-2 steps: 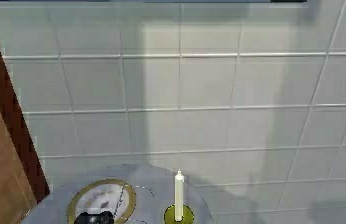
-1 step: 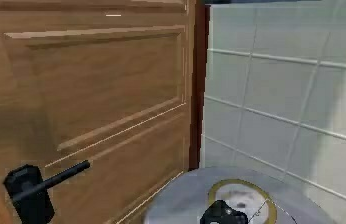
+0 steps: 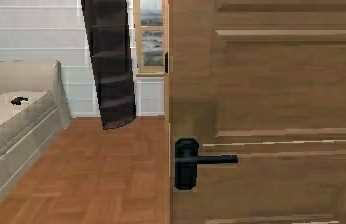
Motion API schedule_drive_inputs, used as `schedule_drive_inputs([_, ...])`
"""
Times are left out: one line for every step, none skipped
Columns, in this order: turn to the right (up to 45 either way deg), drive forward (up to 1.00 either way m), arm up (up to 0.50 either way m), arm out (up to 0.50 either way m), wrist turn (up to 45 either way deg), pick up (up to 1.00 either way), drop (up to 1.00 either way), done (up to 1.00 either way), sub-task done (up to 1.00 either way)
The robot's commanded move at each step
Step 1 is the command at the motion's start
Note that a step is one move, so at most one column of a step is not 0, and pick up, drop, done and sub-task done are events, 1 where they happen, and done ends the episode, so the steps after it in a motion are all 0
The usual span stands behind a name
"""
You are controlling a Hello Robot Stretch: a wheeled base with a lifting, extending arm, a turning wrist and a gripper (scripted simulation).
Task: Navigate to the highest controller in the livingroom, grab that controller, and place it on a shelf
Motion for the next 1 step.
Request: schedule_drive_inputs([-24.0,0.0,0.0,0.0,0.0,0.0,0.0,0.0,0.0])
